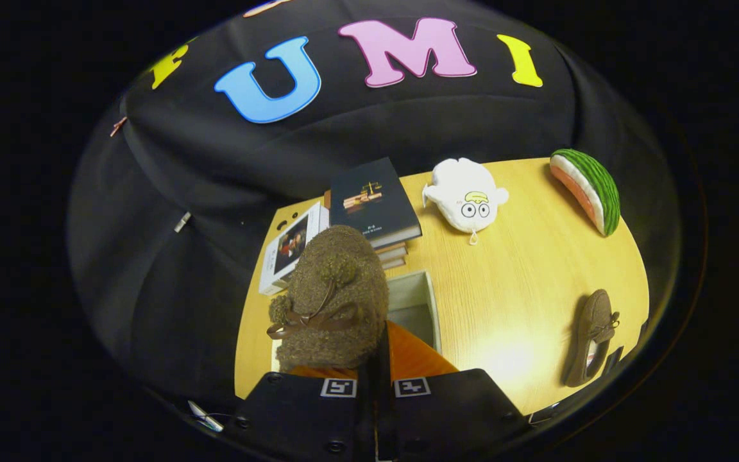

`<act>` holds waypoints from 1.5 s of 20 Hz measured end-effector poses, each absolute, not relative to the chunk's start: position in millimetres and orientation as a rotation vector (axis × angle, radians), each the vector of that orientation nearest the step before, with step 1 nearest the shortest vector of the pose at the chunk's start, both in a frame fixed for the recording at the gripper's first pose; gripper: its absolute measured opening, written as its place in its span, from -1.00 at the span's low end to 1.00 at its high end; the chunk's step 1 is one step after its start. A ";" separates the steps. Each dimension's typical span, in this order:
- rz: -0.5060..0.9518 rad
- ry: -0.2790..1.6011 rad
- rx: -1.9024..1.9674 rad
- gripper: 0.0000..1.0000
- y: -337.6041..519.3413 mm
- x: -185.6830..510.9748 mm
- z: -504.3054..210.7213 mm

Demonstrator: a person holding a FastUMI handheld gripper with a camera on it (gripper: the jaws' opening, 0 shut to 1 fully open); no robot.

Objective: Open the storage box then place both shoes into the box .Put the left shoe in first, then the right shoe, with the right side of both shoes facing outward in a uniform manner.

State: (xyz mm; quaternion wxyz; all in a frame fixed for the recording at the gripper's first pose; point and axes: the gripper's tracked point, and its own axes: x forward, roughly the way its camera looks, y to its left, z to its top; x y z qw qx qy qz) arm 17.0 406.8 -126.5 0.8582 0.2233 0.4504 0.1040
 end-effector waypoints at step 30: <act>0.393 1.010 0.554 0.94 499.9 -19.2 -143.1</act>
